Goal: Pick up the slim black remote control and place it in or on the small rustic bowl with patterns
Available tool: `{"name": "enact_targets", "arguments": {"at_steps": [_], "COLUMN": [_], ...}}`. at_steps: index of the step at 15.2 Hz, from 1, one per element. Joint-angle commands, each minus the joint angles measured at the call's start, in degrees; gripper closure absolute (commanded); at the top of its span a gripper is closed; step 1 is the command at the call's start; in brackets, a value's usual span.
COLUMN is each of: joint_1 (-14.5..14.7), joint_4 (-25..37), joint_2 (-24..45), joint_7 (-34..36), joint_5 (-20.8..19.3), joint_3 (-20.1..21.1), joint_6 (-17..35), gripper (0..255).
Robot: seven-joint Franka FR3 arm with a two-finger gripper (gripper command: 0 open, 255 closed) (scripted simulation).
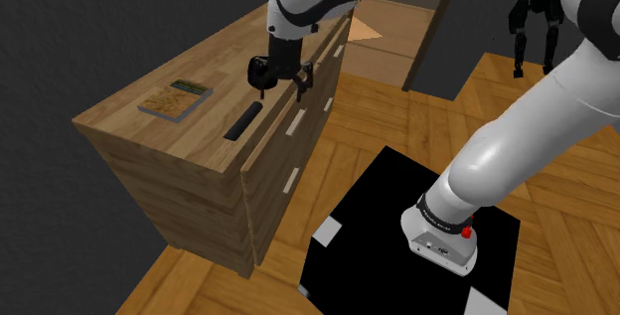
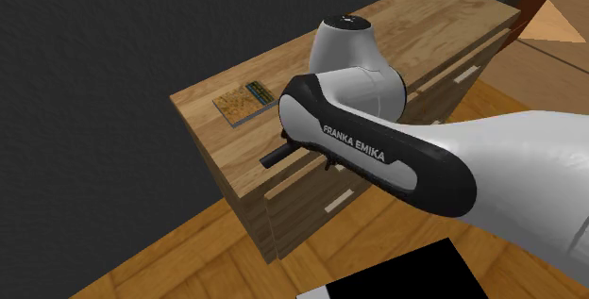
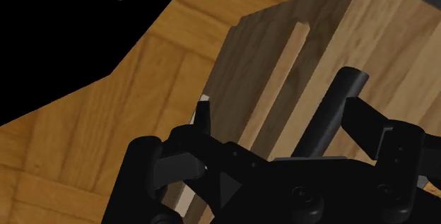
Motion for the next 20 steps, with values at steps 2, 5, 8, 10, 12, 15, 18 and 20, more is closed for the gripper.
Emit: {"name": "enact_targets", "arguments": {"at_steps": [2, 5, 8, 10, 12, 15, 18, 20], "joint_1": [-0.3, -0.2, 0.3, 0.8, 1.4, 1.8, 2.2, 2.4], "joint_4": [3.8, 8.0, 12.6, 15.9, 19.4, 20.1, 19.3, 18.9], "joint_2": [6.9, 13.7, 20.4, 24.8, 29.2, 31.3, 32.4, 33.2], "joint_7": [6.4, 12.3, 17.8, 21.2, 24.4, 25.4, 25.5, 25.6], "joint_5": [-0.8, -1.9, -3.0, -3.5, -3.9, -4.1, -4.2, -4.4], "joint_3": [0.8, 1.0, 0.5, -0.2, -1.0, -1.3, -1.3, -1.4], "joint_6": [2.9, 5.5, 7.5, 8.6, 9.5, 11.0, 12.9, 14.2], "gripper": [0, 0, 0, 0, 0, 0, 0, 0]}}
